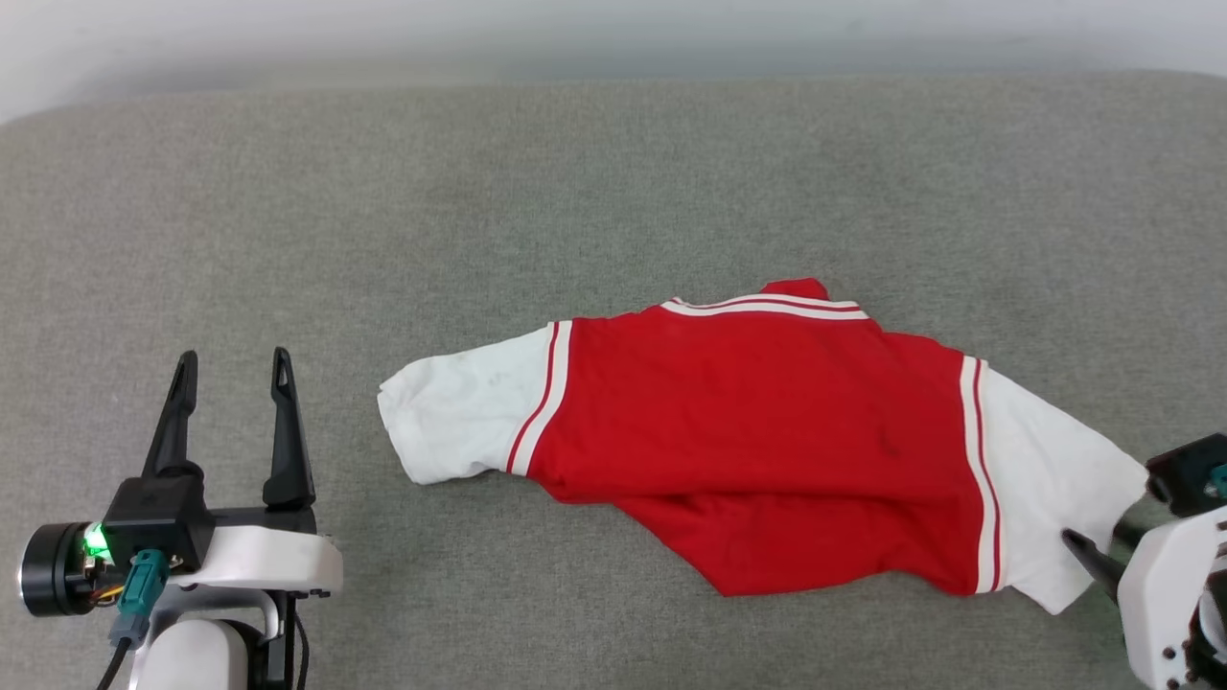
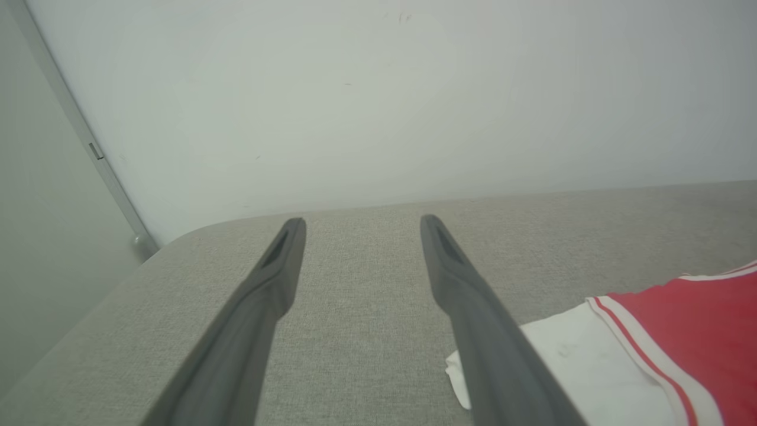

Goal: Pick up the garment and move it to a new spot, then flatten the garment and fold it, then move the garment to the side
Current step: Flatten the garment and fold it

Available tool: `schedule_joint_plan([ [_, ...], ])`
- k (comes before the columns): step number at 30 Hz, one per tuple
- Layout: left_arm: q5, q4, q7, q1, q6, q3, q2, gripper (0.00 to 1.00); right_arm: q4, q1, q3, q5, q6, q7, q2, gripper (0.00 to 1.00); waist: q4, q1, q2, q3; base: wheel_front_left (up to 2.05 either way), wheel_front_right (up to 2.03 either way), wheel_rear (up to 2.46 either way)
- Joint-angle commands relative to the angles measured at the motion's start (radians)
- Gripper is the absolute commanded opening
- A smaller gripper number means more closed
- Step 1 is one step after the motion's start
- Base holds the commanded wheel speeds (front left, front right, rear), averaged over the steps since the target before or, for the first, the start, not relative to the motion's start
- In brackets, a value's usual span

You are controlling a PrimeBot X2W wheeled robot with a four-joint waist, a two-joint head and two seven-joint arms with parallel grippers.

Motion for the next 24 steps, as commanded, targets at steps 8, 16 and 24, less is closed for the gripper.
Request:
schedule_joint_plan([
  [8,0.023,0.063,-0.002,-0.022,-0.023,-0.001,0.047,1.00,-0.142,0.039,-0.195,-0.194,-0.001,-0.156,0.079,1.00,-0.032,0.0000,0.0000,-0.062,0.00,0.00,0.00],
  [16,0.012,0.111,0.078,-0.147,-0.088,-0.032,0.133,1.00,-0.369,0.029,-0.353,-0.407,-0.001,-0.432,0.307,1.00,-0.052,0.0000,0.0000,-0.071,0.00,0.00,0.00],
  [24,-0.017,0.189,0.202,-0.334,-0.128,-0.117,0.248,1.00,-0.447,0.092,-0.341,-0.529,-0.001,-0.649,0.538,1.00,-0.064,0.0000,0.0000,-0.047,0.00,0.00,0.00],
])
